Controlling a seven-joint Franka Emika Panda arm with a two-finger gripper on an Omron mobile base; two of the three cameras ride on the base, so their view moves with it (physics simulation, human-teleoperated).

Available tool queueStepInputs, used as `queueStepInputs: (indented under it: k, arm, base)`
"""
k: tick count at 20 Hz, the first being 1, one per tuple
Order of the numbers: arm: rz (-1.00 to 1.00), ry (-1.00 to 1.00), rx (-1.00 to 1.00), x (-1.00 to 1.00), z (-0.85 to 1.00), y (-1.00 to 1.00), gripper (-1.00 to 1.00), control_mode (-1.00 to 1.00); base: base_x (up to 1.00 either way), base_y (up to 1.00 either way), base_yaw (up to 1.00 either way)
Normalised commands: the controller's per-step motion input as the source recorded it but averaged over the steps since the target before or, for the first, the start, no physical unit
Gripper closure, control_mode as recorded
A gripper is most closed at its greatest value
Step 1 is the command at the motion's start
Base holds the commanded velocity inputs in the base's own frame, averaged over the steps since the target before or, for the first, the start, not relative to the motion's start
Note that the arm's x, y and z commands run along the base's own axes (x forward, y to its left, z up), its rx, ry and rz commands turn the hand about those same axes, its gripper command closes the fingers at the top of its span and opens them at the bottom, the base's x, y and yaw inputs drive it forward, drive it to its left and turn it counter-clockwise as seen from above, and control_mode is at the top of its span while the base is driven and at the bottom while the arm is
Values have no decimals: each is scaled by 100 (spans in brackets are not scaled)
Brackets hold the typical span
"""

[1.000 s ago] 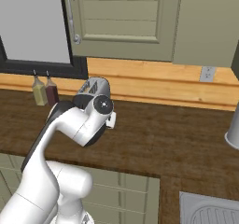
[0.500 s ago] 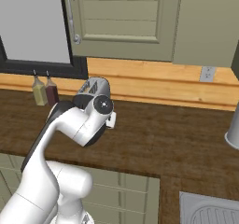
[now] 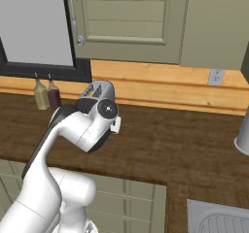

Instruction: Start the toaster. Once the lever pops up, take the bread to the plate on the dining counter.

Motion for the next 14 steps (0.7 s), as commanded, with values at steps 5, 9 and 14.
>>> queueStepInputs:
  k: [5, 9, 14]
  arm:
    - [0, 0, 0, 0, 0, 0, -100, -100]
    - [0, 0, 0, 0, 0, 0, -100, -100]
    - [0, 0, 0, 0, 0, 0, -100, -100]
  base:
    - [0, 0, 0]
    - [0, 0, 0]
    - [0, 0, 0]
